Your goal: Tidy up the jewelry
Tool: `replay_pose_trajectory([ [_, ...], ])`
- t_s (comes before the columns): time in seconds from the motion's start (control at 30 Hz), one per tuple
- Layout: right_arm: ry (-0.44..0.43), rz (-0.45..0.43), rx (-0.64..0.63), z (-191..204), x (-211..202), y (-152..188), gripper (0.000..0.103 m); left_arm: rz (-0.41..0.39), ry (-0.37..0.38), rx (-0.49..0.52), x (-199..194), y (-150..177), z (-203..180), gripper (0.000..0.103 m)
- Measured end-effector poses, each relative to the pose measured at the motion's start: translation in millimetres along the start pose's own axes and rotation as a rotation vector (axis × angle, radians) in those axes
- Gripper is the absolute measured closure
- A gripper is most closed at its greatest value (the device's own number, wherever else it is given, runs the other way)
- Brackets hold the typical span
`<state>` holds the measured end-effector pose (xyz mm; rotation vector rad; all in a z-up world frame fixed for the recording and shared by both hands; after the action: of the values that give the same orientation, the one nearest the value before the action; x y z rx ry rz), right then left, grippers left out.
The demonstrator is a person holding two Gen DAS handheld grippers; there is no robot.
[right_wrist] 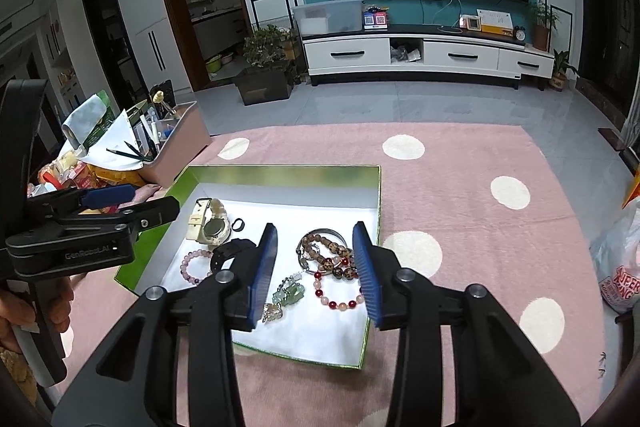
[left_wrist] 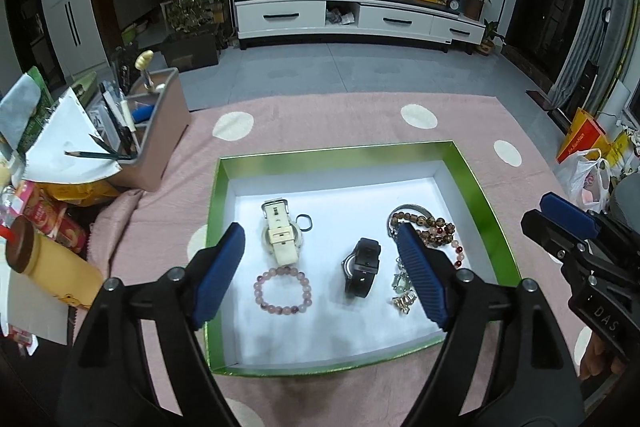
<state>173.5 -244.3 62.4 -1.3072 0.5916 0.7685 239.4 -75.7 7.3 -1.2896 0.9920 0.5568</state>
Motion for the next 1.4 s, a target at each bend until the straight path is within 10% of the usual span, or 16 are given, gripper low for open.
replay_pose_trajectory([
  [0.17,0.053,0.009,0.007,3.4,-9.4,-2.2,0.018,-0.014,-0.035,0.002,-14.1,3.2,1.0,0.007],
  [0.37,0.131,0.072,0.004,8.6,-16.8,-8.8,0.002,-0.015,-0.102,-0.043,-33.2,1.3,11.2,0.002],
  [1.4,0.169,0.107,-0.045,39.1,-56.3,-47.3,0.001,-0.046,-0.143,-0.072,-103.6,-28.2,20.7,0.002],
])
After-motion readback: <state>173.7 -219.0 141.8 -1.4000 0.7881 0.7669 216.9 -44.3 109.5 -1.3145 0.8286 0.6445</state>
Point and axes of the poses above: each gripper's, at about its wrist camera, not at the fingertips, and x roughly the way its jaws point, z to its left, y to its underside, the point moved 3 cm from there along x, roughly the way its jaws point, and after that the axes turned 10 degrees about z, right-handed, at the moved point
